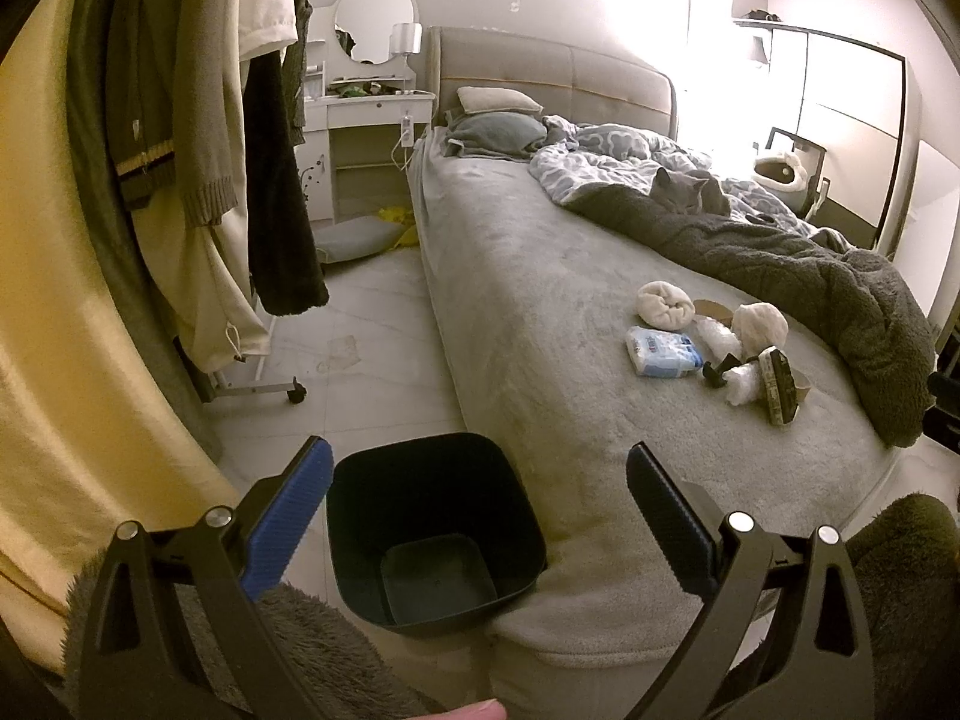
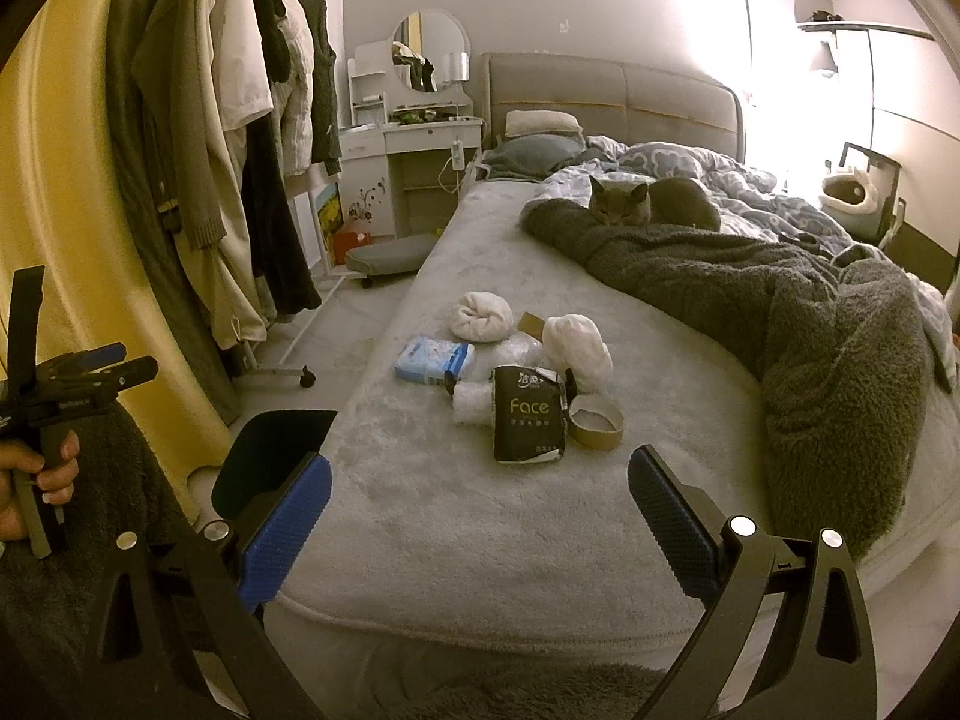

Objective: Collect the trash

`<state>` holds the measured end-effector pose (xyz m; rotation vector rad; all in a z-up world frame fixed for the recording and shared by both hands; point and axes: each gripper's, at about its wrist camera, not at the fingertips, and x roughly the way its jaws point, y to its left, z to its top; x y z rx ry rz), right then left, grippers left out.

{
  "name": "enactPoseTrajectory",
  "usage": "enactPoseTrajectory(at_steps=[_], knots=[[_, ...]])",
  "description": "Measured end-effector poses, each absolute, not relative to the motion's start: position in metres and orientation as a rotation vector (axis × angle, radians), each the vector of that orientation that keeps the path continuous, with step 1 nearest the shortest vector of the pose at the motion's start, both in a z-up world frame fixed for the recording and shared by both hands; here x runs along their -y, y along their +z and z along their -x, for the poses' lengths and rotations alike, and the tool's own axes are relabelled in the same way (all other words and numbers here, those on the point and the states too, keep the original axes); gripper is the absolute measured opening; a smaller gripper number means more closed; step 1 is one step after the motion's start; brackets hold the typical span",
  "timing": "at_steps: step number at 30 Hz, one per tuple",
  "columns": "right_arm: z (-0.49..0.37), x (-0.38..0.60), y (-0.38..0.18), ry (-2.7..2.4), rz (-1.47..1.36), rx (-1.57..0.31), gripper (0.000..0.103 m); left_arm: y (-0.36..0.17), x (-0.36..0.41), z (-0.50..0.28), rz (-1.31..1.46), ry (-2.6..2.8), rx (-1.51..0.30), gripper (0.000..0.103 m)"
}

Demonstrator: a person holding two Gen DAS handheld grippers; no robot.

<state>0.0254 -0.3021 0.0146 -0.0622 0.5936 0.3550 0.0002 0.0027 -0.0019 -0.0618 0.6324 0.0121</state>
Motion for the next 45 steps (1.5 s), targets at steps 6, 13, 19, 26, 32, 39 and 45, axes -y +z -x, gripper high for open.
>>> enactPoseTrajectory(at_steps=[6, 13, 19, 26, 32, 39, 45], knots=[[-0.026, 0.303, 0.013, 0.354, 0.06, -0.594, 0.1, -0.004, -0.002, 0.0, 0.067, 0.008, -0.634, 0.1], [-0.027, 0.302, 0.012, 0.354, 0.062, -0.6, 0.1, -0.005, -0.007, 0.0, 0.102, -0.014, -0.635, 0.1], [-0.026, 0.307, 0.01, 0.348, 0.063, -0.603, 0.1, 0.0, -0.007, 0.003, 0.152, -0.069, -0.62, 0.1], [-0.023, 0.314, 0.011, 0.332, 0.053, -0.61, 0.1, 0.001, -0.001, 0.004, 0.171, -0.1, -0.614, 0.1], [-0.026, 0.313, 0.012, 0.325, 0.088, -0.644, 0.1, 0.002, 0.002, -0.003, 0.199, -0.139, -0.618, 0.098], [-0.035, 0.312, 0.007, 0.37, 0.121, -0.677, 0.1, 0.0, 0.015, -0.02, 0.134, -0.155, -0.638, 0.085], [-0.053, 0.32, 0.004, 0.397, 0.023, -0.663, 0.1, 0.002, 0.03, -0.038, 0.085, -0.231, -0.627, 0.085]])
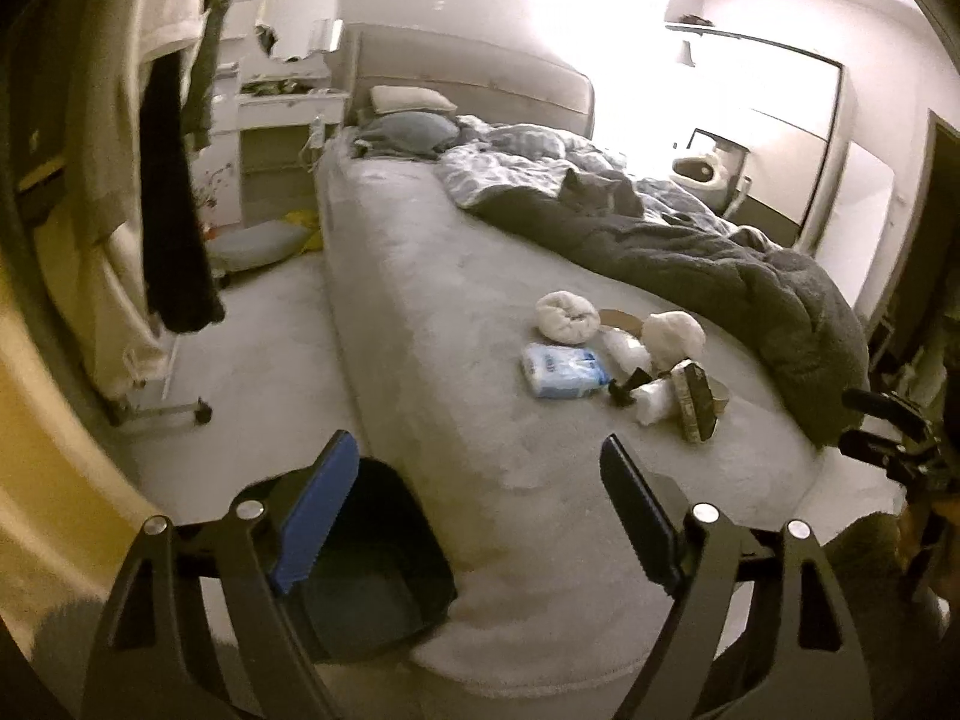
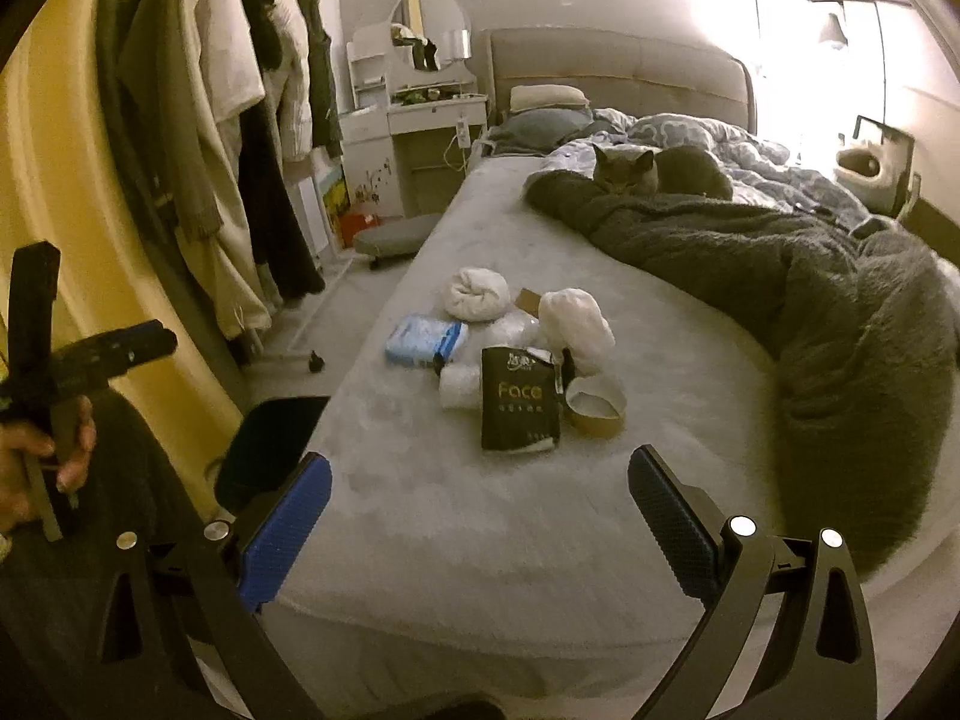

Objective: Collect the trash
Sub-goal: 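Grasp the blue-white wipes pack with the left tool while the right tool grasps the black Face tissue pack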

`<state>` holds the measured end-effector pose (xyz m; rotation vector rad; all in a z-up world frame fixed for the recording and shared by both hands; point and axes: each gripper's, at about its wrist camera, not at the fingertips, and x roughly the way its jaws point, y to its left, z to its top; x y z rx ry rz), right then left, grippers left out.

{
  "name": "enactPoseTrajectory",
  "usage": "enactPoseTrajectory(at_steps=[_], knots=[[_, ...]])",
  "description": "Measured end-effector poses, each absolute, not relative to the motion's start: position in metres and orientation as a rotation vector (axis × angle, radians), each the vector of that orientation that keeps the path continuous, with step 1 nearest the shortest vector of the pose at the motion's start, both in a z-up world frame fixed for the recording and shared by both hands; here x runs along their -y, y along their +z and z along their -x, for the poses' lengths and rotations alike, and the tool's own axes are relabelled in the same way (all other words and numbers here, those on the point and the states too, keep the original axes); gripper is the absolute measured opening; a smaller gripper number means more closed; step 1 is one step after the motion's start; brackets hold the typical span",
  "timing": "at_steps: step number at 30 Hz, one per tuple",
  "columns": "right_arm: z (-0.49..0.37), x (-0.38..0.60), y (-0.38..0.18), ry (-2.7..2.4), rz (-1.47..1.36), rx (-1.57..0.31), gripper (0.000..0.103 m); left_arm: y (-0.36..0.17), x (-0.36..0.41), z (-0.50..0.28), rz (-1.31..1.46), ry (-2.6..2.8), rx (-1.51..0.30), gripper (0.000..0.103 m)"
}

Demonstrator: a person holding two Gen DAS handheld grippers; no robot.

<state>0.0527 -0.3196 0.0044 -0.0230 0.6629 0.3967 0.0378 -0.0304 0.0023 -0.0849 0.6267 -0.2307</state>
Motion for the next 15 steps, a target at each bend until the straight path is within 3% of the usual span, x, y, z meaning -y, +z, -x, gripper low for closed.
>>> enactPoseTrajectory(at_steps=[7, 9, 15], knots=[[-0.077, 0.31, -0.012, 0.418, -0.003, -0.684, 0.1, -0.004, 0.046, -0.063, 0.024, -0.31, -0.652, 0.076], [-0.085, 0.309, -0.015, 0.425, -0.018, -0.692, 0.09, -0.007, 0.049, -0.069, 0.014, -0.324, -0.66, 0.075], [-0.108, 0.308, -0.032, 0.437, -0.047, -0.747, 0.077, -0.013, 0.056, -0.092, 0.012, -0.361, -0.69, 0.067]])
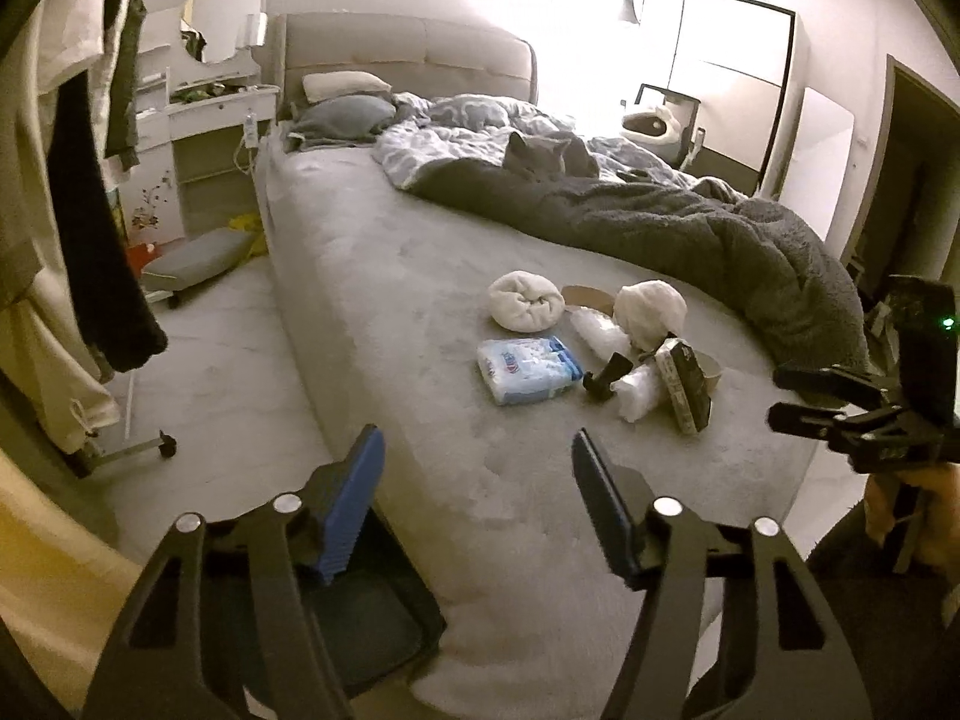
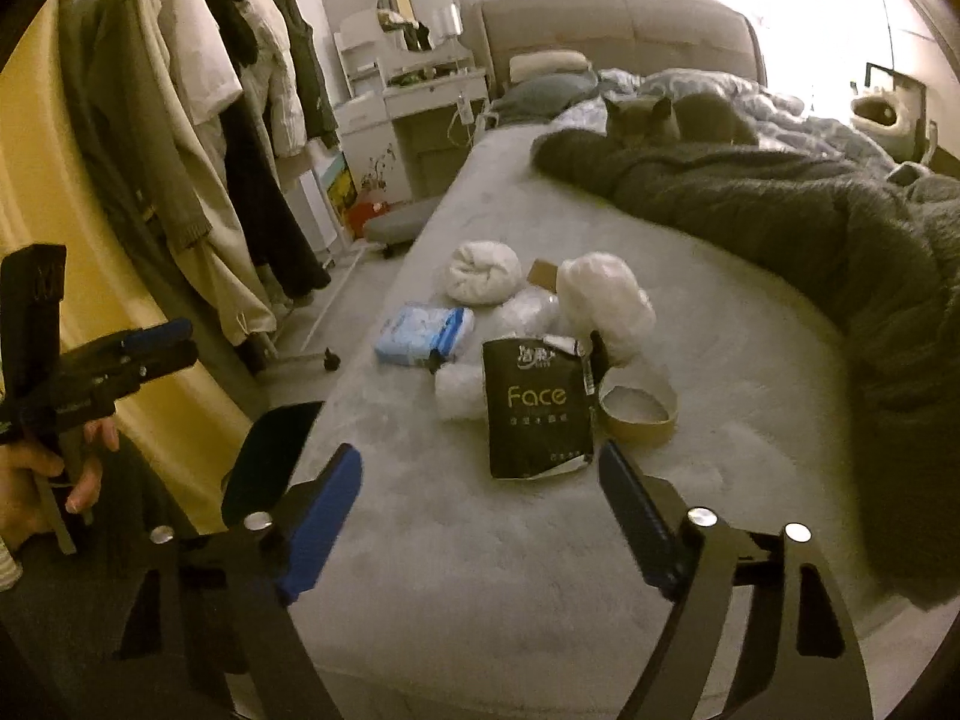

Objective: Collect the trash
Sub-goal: 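Grasp the blue-white wipes pack with the left tool while the right tool grasps the black Face tissue pack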

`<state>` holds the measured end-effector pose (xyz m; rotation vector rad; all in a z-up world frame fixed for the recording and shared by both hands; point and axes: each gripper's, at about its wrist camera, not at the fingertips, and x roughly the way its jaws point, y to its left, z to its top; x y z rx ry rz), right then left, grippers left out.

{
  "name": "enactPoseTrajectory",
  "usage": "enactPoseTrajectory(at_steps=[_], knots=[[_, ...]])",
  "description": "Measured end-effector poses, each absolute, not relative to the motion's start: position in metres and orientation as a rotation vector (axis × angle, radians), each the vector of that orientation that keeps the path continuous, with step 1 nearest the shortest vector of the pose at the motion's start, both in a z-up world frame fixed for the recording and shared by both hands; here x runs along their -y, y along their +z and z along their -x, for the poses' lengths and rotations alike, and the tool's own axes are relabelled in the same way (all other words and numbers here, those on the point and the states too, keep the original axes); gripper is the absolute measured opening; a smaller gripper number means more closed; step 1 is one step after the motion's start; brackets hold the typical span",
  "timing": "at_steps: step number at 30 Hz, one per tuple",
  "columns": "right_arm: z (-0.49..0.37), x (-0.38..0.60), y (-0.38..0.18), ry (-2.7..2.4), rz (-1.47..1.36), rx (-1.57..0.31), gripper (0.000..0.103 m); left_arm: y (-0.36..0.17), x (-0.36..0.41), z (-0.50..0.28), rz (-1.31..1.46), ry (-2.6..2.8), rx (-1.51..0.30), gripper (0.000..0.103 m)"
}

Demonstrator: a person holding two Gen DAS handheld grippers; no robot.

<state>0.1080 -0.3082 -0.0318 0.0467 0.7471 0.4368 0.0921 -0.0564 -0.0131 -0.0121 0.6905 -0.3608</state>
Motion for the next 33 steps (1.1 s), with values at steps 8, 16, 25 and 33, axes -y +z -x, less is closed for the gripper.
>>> enactPoseTrajectory(at_steps=[8, 16, 25, 33], knots=[[-0.135, 0.309, -0.054, 0.412, -0.034, -0.813, 0.071, -0.024, 0.069, -0.123, 0.041, -0.397, -0.728, 0.067], [-0.159, 0.31, -0.076, 0.412, -0.043, -0.885, 0.068, -0.037, 0.086, -0.15, 0.038, -0.406, -0.774, 0.067], [-0.171, 0.307, -0.083, 0.425, -0.021, -0.904, 0.068, -0.044, 0.107, -0.171, 0.017, -0.43, -0.792, 0.069], [-0.175, 0.309, -0.084, 0.427, -0.015, -0.897, 0.056, -0.054, 0.139, -0.187, -0.008, -0.462, -0.832, 0.074]])
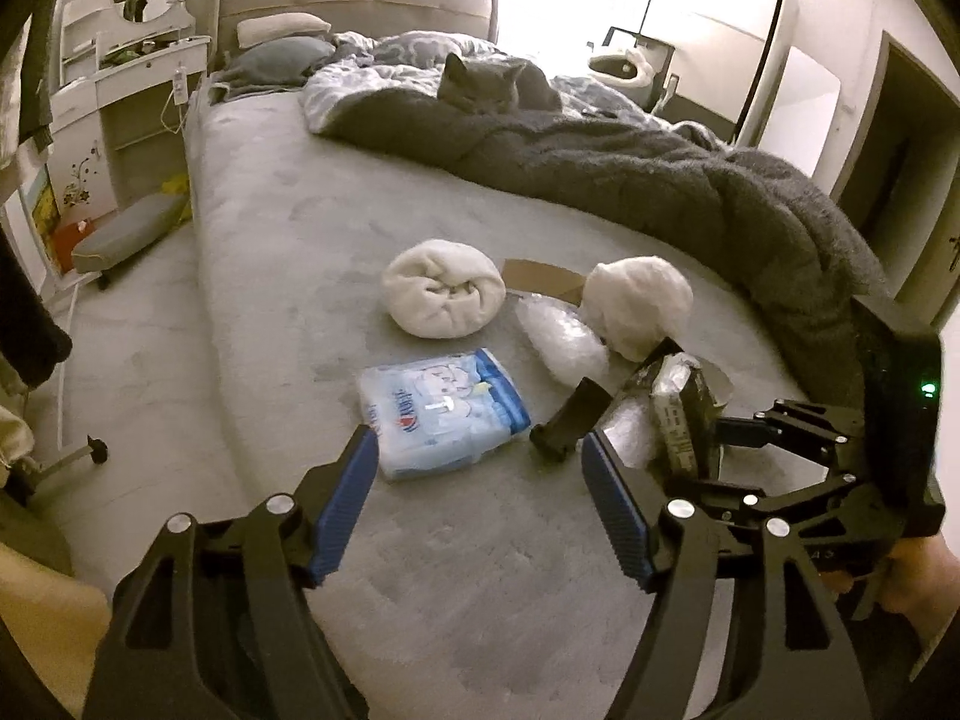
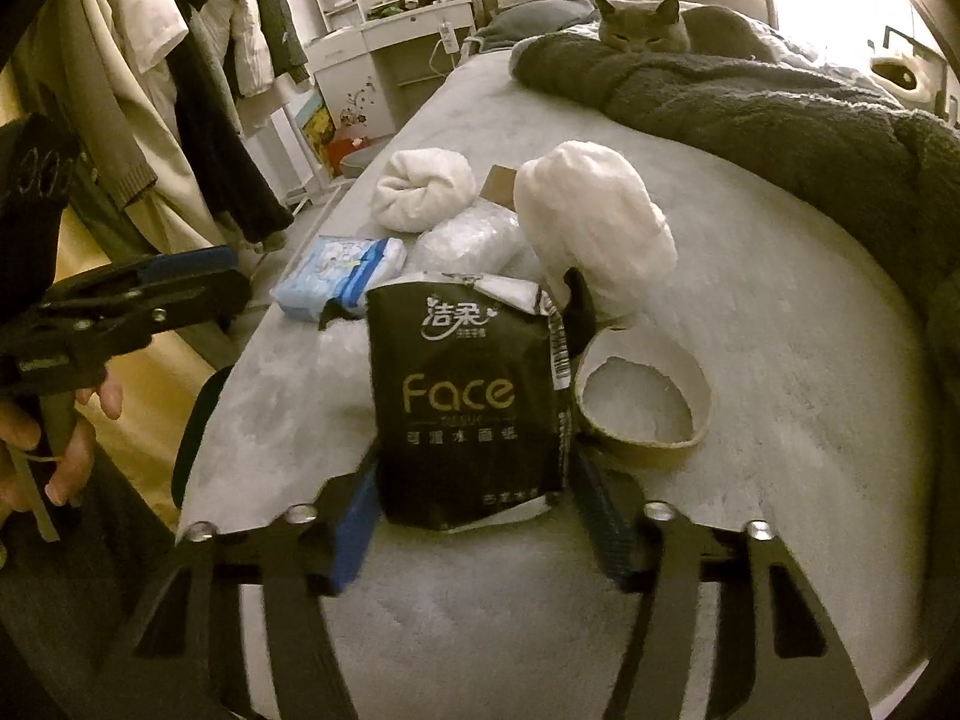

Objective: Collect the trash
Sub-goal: 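Grasp the blue-white wipes pack with the left tool while the right tool grasps the black Face tissue pack, then carry the wipes pack and Face tissue pack over the black trash bin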

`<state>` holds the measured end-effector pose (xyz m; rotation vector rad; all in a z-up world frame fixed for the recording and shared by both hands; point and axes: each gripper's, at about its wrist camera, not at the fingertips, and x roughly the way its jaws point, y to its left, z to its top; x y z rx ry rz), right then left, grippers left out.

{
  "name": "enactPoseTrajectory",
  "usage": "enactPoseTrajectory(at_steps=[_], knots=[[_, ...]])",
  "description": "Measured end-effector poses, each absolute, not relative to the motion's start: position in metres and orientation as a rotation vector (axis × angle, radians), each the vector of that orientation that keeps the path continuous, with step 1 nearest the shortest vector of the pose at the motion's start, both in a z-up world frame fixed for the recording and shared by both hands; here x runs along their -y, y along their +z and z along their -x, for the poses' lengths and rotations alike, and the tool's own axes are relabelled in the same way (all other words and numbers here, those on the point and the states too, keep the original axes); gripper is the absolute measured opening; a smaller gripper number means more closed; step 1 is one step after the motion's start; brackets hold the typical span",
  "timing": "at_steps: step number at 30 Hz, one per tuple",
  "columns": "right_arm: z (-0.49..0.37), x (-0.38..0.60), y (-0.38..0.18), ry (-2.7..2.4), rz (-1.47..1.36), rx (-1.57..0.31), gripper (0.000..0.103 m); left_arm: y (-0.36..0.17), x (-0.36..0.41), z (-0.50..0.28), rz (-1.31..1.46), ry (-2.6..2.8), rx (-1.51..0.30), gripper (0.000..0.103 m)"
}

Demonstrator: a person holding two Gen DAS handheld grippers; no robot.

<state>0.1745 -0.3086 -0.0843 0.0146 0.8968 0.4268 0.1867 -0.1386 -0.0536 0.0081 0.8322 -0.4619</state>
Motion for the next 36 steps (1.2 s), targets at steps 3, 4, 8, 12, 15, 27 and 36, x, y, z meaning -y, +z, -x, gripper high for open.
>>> enactPoseTrajectory(at_steps=[3, 4, 8, 12, 15, 27, 36], knots=[[-0.174, 0.31, -0.084, 0.429, -0.009, -0.897, 0.053, -0.056, 0.144, -0.195, -0.006, -0.443, -0.841, 0.075], [-0.173, 0.309, -0.083, 0.432, -0.009, -0.897, 0.053, -0.056, 0.145, -0.197, -0.003, -0.437, -0.842, 0.077], [-0.168, 0.305, -0.081, 0.445, 0.02, -0.889, 0.052, -0.058, 0.147, -0.211, 0.017, -0.395, -0.858, 0.078], [-0.164, 0.307, -0.077, 0.449, 0.029, -0.877, 0.052, -0.066, 0.145, -0.223, 0.046, -0.368, -0.908, 0.079], [-0.161, 0.31, -0.074, 0.438, 0.034, -0.86, 0.052, -0.07, 0.147, -0.23, 0.057, -0.356, -0.925, 0.079], [-0.149, 0.322, -0.049, 0.391, 0.032, -0.733, 0.052, -0.082, 0.163, -0.252, 0.032, -0.322, -1.001, 0.08], [-0.15, 0.319, -0.038, 0.389, 0.0, -0.696, 0.052, -0.088, 0.161, -0.259, 0.005, -0.307, -1.013, 0.07]])
